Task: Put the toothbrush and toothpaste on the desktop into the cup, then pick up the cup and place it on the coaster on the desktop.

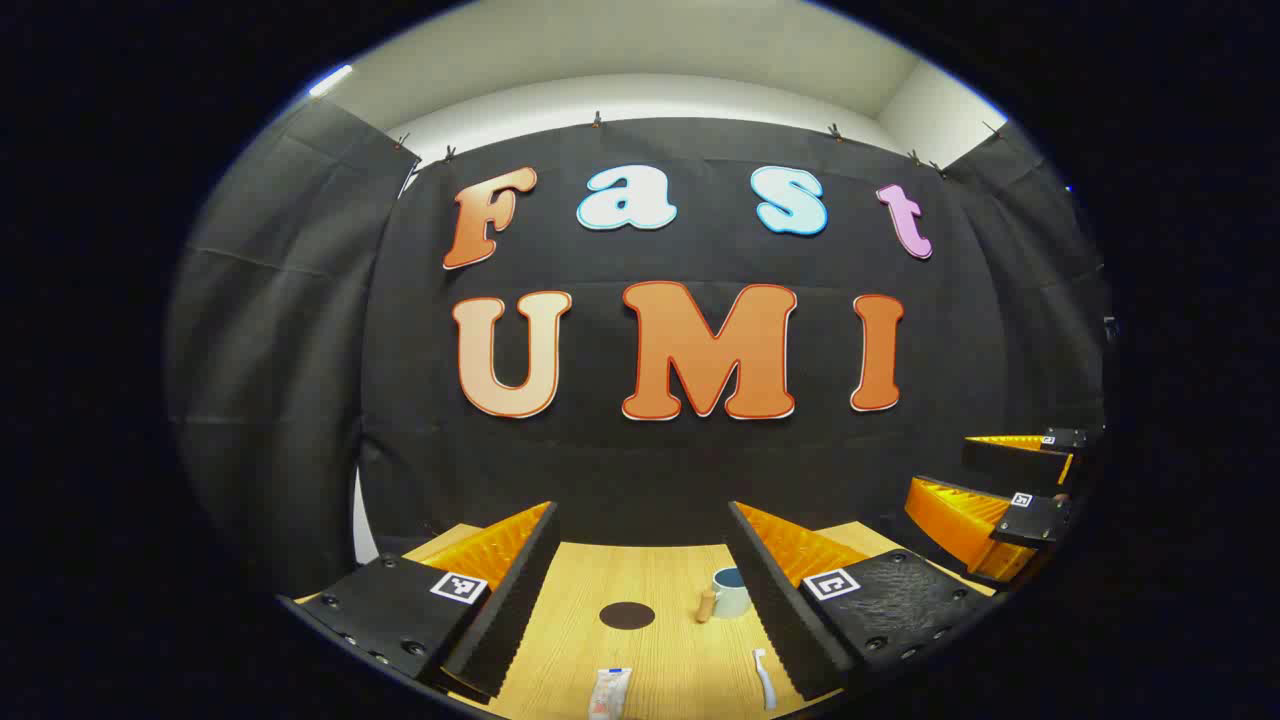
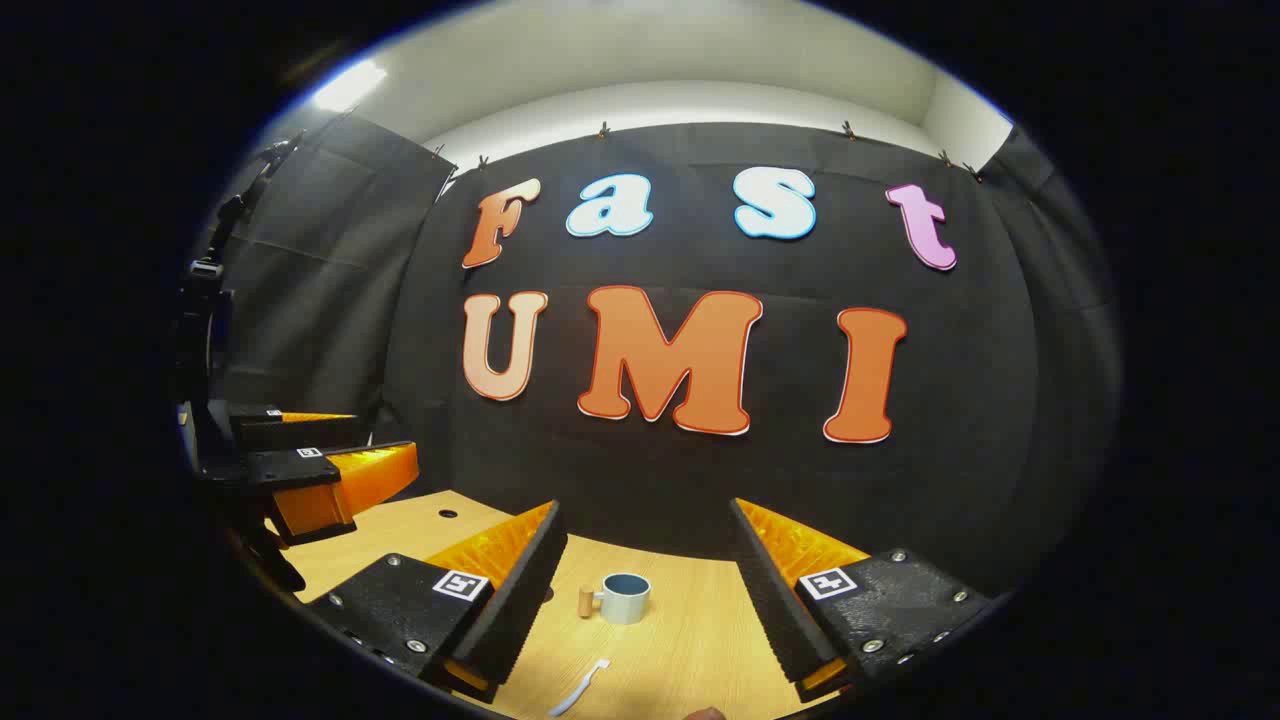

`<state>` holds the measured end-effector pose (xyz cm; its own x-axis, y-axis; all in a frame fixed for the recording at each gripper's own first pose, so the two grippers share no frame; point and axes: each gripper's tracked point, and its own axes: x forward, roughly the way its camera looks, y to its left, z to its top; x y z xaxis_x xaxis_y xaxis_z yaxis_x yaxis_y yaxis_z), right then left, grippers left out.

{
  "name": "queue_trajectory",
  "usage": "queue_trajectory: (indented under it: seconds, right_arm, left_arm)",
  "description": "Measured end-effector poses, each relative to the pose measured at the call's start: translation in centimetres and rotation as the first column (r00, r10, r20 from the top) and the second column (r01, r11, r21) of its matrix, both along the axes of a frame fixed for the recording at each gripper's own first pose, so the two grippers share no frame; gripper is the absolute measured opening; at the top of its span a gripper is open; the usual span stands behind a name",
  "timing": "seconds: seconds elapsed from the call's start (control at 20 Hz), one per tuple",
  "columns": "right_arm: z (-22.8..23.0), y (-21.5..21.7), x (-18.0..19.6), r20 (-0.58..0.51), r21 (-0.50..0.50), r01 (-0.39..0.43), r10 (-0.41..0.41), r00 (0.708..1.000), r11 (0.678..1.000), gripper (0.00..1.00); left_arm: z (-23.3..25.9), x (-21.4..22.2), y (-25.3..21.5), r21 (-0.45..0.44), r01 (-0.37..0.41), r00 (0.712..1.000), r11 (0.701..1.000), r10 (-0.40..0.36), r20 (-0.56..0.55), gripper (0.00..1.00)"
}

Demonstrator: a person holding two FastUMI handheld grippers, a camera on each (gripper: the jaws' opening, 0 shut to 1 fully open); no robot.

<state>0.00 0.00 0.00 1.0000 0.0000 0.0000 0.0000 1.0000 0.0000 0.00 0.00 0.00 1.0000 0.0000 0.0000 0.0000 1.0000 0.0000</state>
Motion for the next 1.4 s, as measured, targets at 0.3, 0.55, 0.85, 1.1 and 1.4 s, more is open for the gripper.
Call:
queue_trajectory:
  seconds: [0.3,0.55,0.85,1.1,1.4]
  right_arm:
    - [-2.9,0.3,1.0,-0.121,0.005,-0.015,0.015,0.992,1.000,0.97]
    - [-3.7,1.3,2.5,-0.155,0.010,0.034,-0.032,0.987,0.999,0.96]
    - [-5.3,3.1,4.2,-0.225,-0.001,0.058,-0.057,0.973,0.998,0.96]
    - [-9.4,4.7,4.9,-0.388,0.070,0.071,-0.038,0.921,0.995,0.96]
    - [-15.7,5.9,5.4,-0.593,0.138,0.101,0.000,0.805,0.985,0.94]
  left_arm:
    - [0.7,1.7,1.8,0.007,-0.014,1.000,1.000,0.013,0.017,0.98]
    - [0.3,4.2,3.5,0.022,0.036,0.999,0.999,-0.036,-0.017,0.99]
    - [-0.3,5.9,4.4,0.006,0.089,0.996,0.996,-0.089,-0.022,0.98]
    - [-1.1,7.1,5.8,0.017,0.091,0.995,0.996,-0.090,-0.037,0.98]
    - [-3.6,7.6,7.6,0.003,0.078,0.991,0.997,-0.077,-0.109,0.99]
